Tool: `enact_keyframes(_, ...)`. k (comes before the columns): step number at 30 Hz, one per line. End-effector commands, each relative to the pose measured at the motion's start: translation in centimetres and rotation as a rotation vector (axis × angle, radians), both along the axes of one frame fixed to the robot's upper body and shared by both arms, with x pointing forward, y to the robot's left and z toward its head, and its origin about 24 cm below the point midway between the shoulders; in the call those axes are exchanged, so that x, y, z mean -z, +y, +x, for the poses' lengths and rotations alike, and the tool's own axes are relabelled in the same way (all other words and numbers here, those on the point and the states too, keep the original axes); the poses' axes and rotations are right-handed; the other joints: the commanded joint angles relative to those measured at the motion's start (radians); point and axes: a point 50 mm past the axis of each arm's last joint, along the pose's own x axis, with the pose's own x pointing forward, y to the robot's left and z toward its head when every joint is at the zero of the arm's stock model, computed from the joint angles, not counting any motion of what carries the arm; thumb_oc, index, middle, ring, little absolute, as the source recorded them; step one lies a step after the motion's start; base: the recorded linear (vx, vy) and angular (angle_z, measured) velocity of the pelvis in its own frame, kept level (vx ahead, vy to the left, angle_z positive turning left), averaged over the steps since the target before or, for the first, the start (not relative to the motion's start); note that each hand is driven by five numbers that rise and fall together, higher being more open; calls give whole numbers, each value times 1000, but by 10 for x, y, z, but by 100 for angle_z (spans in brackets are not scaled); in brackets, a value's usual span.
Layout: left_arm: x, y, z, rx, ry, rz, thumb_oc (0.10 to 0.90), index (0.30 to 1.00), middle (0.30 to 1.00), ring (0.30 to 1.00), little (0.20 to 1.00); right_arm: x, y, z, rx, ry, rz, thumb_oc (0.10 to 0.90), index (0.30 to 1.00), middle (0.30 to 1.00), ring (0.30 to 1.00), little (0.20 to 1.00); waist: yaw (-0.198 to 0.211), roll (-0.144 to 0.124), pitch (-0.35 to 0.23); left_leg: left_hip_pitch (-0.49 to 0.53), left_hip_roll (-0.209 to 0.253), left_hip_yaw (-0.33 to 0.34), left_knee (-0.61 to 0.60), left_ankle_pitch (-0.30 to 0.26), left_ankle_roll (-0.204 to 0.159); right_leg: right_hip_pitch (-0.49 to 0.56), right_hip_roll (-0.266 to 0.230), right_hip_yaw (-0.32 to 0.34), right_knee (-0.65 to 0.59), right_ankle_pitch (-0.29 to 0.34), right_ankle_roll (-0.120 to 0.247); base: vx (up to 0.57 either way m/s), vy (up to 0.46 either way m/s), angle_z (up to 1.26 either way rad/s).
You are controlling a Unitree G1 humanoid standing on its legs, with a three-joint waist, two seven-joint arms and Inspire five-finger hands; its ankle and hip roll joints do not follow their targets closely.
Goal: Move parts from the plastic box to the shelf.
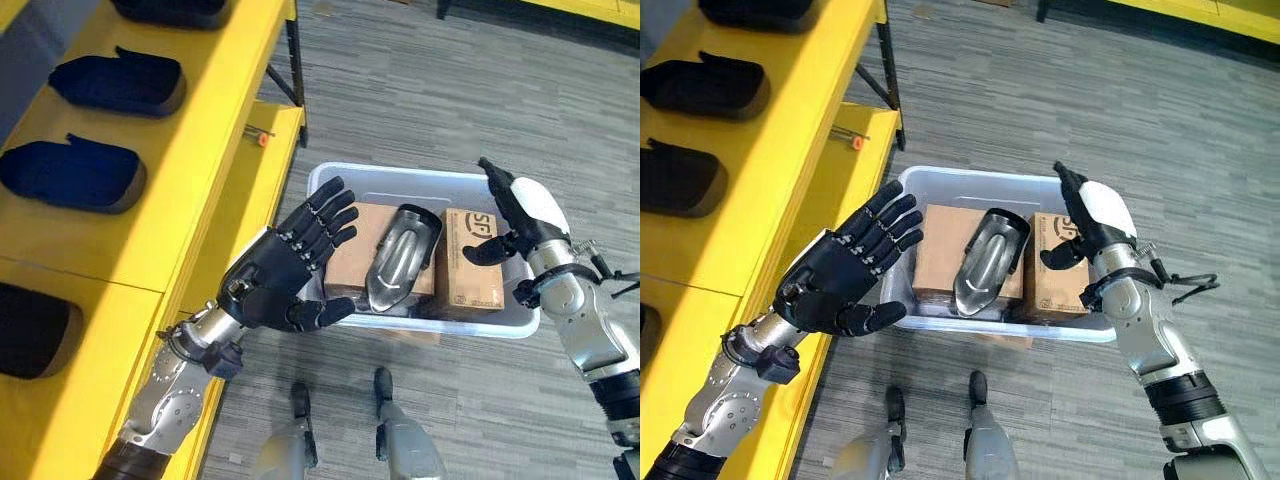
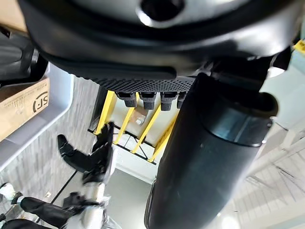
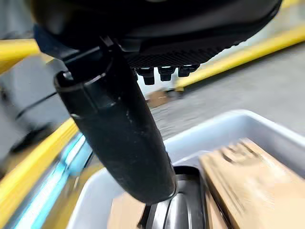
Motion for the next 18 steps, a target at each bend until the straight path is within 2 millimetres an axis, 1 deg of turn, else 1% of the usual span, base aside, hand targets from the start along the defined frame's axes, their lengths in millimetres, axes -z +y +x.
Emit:
enact_keyframes(1,-35,-19,-12,42,-185,-148,900,1000,1000,1000,1000,-54,5,-5,-27,-336,29,900,1000,1000,1000,1000,3,51,-93,37,157,29,-3,-64,-43,-45,-75,-12,154,-135,55,36,3,-33)
enact_keyframes(3,-35,-20,-12,39,-189,-148,900,1000,1000,1000,1000,-56,10,-6,-49,-354,-19,900,1000,1000,1000,1000,0,54,-93,39,156,33,-2,-67,-41,-46,-75,-8,157,-137,54,10,-4,-21)
enact_keyframes(4,-35,-20,-11,37,-193,-145,900,1000,1000,1000,1000,-59,22,-6,-102,-362,-100,900,1000,1000,1000,1000,-1,61,-91,41,156,38,-1,-68,-42,-45,-75,-6,160,-142,51,17,-7,-18)
enact_keyframes(6,-33,-19,-11,43,-189,-144,900,1000,1000,1000,1000,-63,28,-6,-143,-372,-147,900,1000,1000,1000,1000,-2,68,-90,41,160,43,2,-67,-45,-43,-74,-7,164,-148,48,14,-22,-5)
enact_keyframes(7,-34,-18,-11,45,-188,-143,900,1000,1000,1000,1000,-64,29,-6,-156,-374,-150,900,1000,1000,1000,1000,-2,69,-89,40,160,42,3,-67,-46,-44,-74,-6,165,-149,47,-8,-58,-5)
enact_keyframes(9,-33,-19,-11,58,-192,-132,900,1000,1000,1000,1000,-66,28,-6,-167,-337,-89,900,1000,1000,1000,1000,-1,72,-86,29,164,40,11,-67,-48,-53,-74,-5,176,-154,44,-26,-66,0)
enact_keyframes(10,-35,-21,-11,74,-196,-131,900,1000,1000,1000,1000,-59,20,0,-135,-265,126,900,1000,1000,1000,1000,-3,75,-75,24,170,36,16,-66,-52,-56,-72,-6,184,-162,40,-29,-50,2)
enact_keyframes(12,-35,-22,-11,68,-198,-129,900,1000,1000,1000,1000,-55,13,2,-95,-303,224,900,1000,1000,1000,1000,-10,78,-69,25,174,37,15,-65,-52,-57,-69,-4,190,-170,37,-19,-46,1)
enact_keyframes(14,-35,-23,-11,67,-199,-128,900,1000,1000,1000,1000,-55,10,3,-93,-322,314,900,1000,1000,1000,1000,-14,81,-66,26,174,40,11,-64,-53,-59,-67,-3,188,-170,37,-6,-16,0)
enact_keyframes(16,-37,-25,-11,57,-203,-134,900,1000,1000,1000,1000,-57,12,3,-100,-355,479,900,1000,1000,1000,1000,-18,86,-63,24,175,42,6,-62,-53,-64,-67,1,186,-168,38,-34,-12,-2)
enact_keyframes(18,-39,-27,-9,57,-215,-140,900,1000,1000,1000,1000,-66,20,5,-115,-426,583,900,1000,1000,1000,1000,-20,96,-58,23,171,43,5,-65,-52,-69,-67,7,187,-170,37,-30,11,-5)
